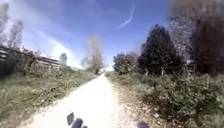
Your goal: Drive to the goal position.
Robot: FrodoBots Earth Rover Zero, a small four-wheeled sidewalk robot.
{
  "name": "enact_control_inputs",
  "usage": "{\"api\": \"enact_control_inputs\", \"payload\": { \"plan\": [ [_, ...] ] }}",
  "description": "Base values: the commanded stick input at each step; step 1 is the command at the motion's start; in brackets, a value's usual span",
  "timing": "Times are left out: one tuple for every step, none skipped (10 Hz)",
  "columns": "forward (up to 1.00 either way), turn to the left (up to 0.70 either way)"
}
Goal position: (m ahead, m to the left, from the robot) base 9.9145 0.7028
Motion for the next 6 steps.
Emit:
{"api": "enact_control_inputs", "payload": {
  "plan": [
    [0.70,0.00],
    [0.70,0.00],
    [0.70,0.00],
    [0.70,0.00],
    [0.70,0.00],
    [0.70,0.00]
  ]
}}
